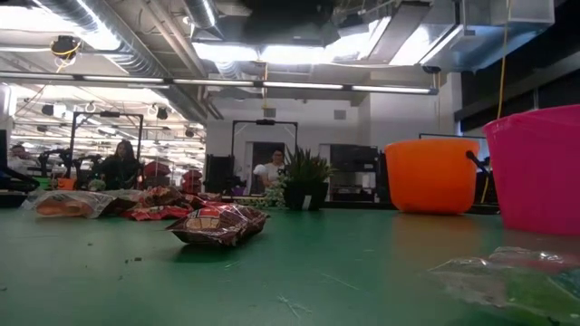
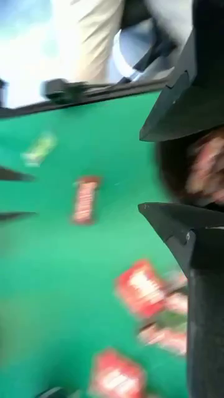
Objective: Sort candy
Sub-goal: Put the brown chocolate bar into the black bucket
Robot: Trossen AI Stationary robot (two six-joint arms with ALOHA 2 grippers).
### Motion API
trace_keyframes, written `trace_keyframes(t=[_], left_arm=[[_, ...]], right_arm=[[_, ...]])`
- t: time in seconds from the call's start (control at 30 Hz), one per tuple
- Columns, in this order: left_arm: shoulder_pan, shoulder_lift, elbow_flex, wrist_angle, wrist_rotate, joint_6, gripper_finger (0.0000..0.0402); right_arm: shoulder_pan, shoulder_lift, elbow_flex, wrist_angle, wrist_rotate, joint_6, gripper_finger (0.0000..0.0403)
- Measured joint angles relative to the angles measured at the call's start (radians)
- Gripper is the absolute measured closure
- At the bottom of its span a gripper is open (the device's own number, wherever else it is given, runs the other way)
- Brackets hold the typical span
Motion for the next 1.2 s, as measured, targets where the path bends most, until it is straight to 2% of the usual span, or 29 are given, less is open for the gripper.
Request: trace_keyframes(t=[0.13, 0.23, 0.4, 0.67, 0.77, 0.87, 1.2], left_arm=[[-0.041, -0.005, 0.0, 0.065, -0.195, 0.081, 0.0243], [-0.059, -0.008, -0.029, 0.174, -0.262, 0.156, 0.0243], [-0.034, -0.062, -0.154, 0.408, -0.217, 0.278, 0.0243], [0.047, -0.237, -0.48, 0.948, -0.103, 0.494, 0.0243], [0.079, -0.276, -0.566, 1.093, -0.076, 0.561, 0.0243], [0.105, -0.291, -0.61, 1.138, -0.074, 0.58, 0.0243], [0.174, -0.286, -0.652, 1.128, -0.018, 0.512, 0.0243]], right_arm=[[-0.03, 0.083, -0.019, 0.06, -0.085, 0.012, 0.0182], [-0.044, 0.126, -0.018, 0.075, -0.134, 0.044, 0.0182], [-0.052, 0.169, -0.018, 0.062, -0.135, 0.05, 0.0182], [-0.054, 0.191, -0.017, 0.049, -0.125, 0.05, 0.0182], [-0.061, 0.203, -0.015, 0.037, -0.102, 0.075, 0.0182], [-0.074, 0.224, -0.017, 0.017, -0.071, 0.107, 0.0182], [-0.105, 0.243, -0.017, 0.019, -0.135, 0.132, 0.0188]])
